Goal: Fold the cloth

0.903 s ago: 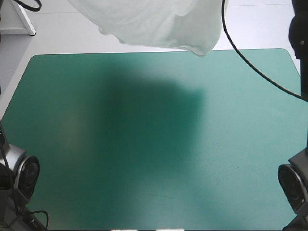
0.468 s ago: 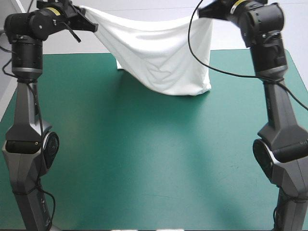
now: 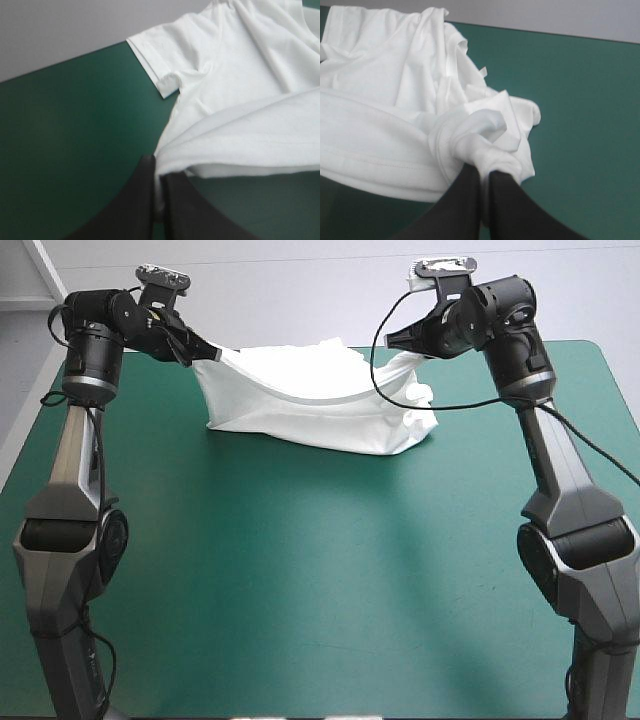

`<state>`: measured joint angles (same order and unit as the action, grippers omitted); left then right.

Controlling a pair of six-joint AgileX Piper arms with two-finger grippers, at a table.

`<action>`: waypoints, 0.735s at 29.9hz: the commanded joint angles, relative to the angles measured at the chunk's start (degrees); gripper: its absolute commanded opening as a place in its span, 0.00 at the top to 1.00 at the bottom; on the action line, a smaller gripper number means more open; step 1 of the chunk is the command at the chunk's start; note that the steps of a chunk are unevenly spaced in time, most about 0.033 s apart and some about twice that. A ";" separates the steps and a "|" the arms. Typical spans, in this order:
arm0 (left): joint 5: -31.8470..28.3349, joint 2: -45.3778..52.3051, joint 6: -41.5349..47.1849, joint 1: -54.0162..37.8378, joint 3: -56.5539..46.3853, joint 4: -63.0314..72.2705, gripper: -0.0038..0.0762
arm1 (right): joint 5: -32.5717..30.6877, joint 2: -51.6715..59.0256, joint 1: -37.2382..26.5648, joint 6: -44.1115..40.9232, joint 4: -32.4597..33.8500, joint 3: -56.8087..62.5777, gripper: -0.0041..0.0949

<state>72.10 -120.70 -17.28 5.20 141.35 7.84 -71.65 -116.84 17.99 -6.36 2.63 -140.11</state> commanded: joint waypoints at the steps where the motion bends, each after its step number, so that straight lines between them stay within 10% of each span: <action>1: 1.85 12.27 0.74 0.01 -9.86 0.63 0.96 | -0.20 10.93 1.29 0.18 0.45 8.34 0.97; 13: 1.44 41.88 0.64 0.12 -66.02 2.79 0.96 | -0.12 39.27 5.11 -2.80 -1.99 62.05 0.97; 22: 1.83 55.95 3.57 0.12 -89.53 3.04 0.96 | -0.12 52.32 5.11 -2.89 -9.31 89.79 0.97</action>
<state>71.00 -69.22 -15.58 5.14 54.99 10.09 -70.82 -68.99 23.16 -9.19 -4.53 -54.00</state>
